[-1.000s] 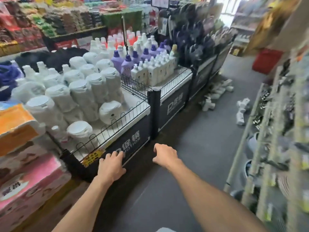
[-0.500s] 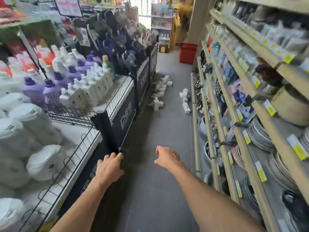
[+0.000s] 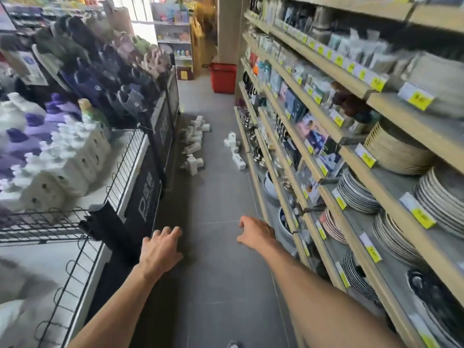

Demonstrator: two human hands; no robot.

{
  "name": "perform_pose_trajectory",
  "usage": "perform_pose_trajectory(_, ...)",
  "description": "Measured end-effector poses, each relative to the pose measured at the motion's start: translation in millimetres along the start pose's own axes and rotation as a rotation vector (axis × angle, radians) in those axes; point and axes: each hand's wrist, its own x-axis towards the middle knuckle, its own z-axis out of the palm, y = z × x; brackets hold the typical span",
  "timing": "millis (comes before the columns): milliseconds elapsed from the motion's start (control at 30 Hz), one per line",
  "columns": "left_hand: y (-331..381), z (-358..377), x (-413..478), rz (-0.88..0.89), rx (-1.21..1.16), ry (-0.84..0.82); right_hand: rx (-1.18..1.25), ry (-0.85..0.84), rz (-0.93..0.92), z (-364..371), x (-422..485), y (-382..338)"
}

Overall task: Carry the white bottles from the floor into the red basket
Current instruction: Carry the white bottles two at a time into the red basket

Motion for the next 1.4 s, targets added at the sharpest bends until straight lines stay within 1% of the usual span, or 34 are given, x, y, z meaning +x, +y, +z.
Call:
perform_pose_trajectory(200, 13.2, -13.3, 66.6, 0.044, 0.014, -0.006, 0.002, 0.008, 0.017, -19.9, 58.8, 7.0)
perform_pose_trajectory(533, 24.1, -51.3, 168.5, -0.003, 0.042, -0.022, -0.005, 0.017, -0.044, -69.9, 170.2, 3.9)
perform_pose_trajectory(633, 26.5, -63.8, 206.5, 0.012, 0.078, 0.006, -0.021, 0.017, -0.056, -85.3, 206.5, -0.7)
perform_pose_trajectory(833, 30.5, -81.9, 267.8, 0.025, 0.092, 0.007, 0.004, 0.002, -0.061, -109.5, 257.7, -15.3)
perform_pose_trajectory(1067, 19.5, -93.8, 352.8, 0.05, 0.1, -0.001, 0.007, -0.006, -0.066, -134.8, 325.8, -32.2)
perform_pose_trajectory(1400, 0.4, -109.6, 469.1, 0.125, 0.076, 0.002, -0.004, 0.009, -0.019, -159.5, 419.3, -77.2)
